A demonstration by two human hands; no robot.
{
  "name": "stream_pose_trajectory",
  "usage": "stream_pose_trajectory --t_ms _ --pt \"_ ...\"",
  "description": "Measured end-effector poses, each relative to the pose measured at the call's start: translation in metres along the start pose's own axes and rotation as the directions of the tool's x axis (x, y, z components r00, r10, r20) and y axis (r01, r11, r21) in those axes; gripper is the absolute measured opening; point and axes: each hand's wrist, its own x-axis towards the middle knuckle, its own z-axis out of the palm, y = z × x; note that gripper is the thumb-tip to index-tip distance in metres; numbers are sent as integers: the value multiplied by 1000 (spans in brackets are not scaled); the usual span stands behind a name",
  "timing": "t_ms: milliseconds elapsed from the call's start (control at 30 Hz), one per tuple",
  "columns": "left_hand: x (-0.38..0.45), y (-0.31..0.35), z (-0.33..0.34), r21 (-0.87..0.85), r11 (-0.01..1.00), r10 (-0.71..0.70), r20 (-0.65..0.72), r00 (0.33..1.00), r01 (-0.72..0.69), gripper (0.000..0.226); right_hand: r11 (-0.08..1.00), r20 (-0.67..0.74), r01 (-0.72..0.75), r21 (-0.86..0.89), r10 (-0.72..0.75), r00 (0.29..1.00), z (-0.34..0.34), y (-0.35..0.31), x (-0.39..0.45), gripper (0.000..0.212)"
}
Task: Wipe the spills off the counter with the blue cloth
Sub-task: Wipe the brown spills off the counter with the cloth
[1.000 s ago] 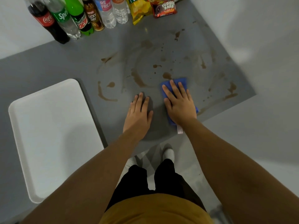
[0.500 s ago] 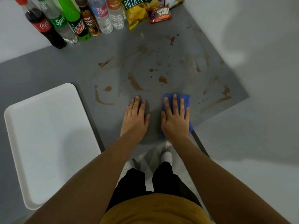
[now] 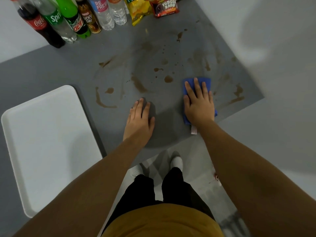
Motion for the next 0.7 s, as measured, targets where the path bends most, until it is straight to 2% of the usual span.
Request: stream_pose_trajectory --t_ms 233,367,567,700 --pt "19 27 0 -52 996 72 -14 997 -73 54 992 -28 -124 -35 124 992 10 -7 -46 60" --pt "39 52 8 -69 992 111 26 993 -109 58 996 -2 -80 -49 80 997 15 -20 -53 60" --pt "43 63 22 -23 994 110 59 992 -108 60 996 29 89 -13 -88 996 -1 9 -11 57" --pt "44 62 22 -44 994 103 67 992 -100 60 999 23 48 1 -48 999 -12 34 12 56"
